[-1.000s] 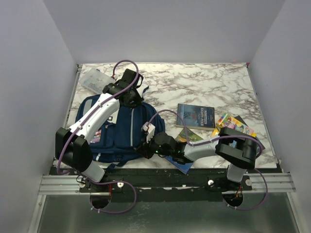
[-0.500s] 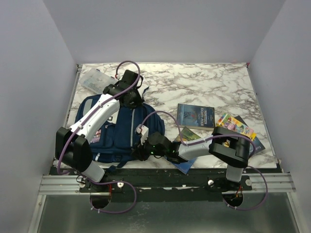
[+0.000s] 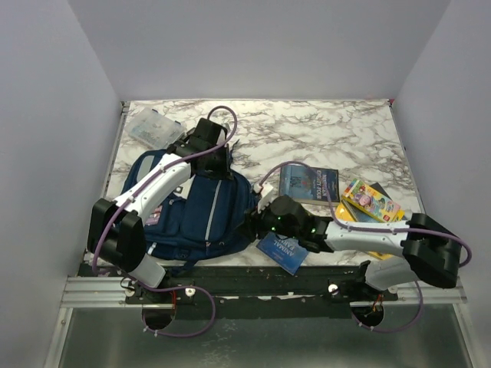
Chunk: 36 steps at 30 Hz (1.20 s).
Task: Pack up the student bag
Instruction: Unzip the student bag at the center of the board.
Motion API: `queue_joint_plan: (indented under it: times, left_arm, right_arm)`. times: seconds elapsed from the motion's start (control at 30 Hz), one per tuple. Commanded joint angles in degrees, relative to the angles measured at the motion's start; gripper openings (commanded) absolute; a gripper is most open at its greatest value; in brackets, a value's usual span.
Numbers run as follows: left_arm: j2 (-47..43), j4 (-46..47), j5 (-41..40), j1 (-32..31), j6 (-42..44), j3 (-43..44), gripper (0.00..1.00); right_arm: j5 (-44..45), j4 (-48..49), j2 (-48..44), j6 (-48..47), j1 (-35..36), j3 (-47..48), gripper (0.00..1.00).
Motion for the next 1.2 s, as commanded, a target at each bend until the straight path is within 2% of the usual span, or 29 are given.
queue_joint_plan:
  times: [0.0,0.17,0.3,0.37,0.5,0.57,0.63,0.7,0.83,1.07,1.17]
  left_arm:
    - [-1.32,0.63,8.83,-0.48,5.93,-0.41,0.00]
    - [0.05,-0.23,11.52,-0.64,7.35,-0.64,0.00]
    - [0.11,0.08,15.49,-1.33,7.66,-1.27,0.03]
    - [-1.06,0.98,17.11,-1.99,7.51,-1.85,0.14]
    - [-4.17,2.48,18.14,-2.14,7.15,-2.85,0.41]
    - [-5.34,2.97,18.62,-2.14,6.83,-3.37,0.50]
    - [-6.74,3.43,19.05,-2.15,6.67,-4.08,0.62]
    - [-8.10,3.68,18.75,-2.15,6.79,-4.37,0.70]
    - [-9.91,4.14,19.29,-2.23,6.63,-4.98,0.76]
    - [-11.97,4.42,19.51,-5.17,6.81,-5.69,0.84]
    - [-12.70,4.42,19.48,-6.61,7.12,-5.71,0.86]
  right_arm:
    - [5.31,-15.47,-3.79,4.73,-8.55,2.47,0.56]
    - [-6.23,-23.70,-6.75,13.42,-28.84,3.74,0.54]
    - [-9.89,-29.28,-8.63,15.64,-42.09,5.74,0.55]
    - [-11.04,-32.70,-8.21,16.32,-48.35,7.54,0.55]
    - [-21.00,-33.50,-8.40,21.03,-63.58,6.36,0.55]
    - [-22.68,-35.90,-9.40,21.53,-67.09,6.36,0.55]
    - [-20.97,-37.17,-11.79,20.80,-67.48,6.53,0.56]
    - [-17.01,-37.75,-15.72,21.19,-67.70,5.11,0.59]
    - [-8.22,-39.46,-23.07,20.48,-70.18,2.29,0.74]
    - [-10.47,-40.87,-27.78,16.73,-93.77,-1.50,0.83]
    - [-5.77,-39.87,-26.89,15.42,-96.41,-1.79,0.84]
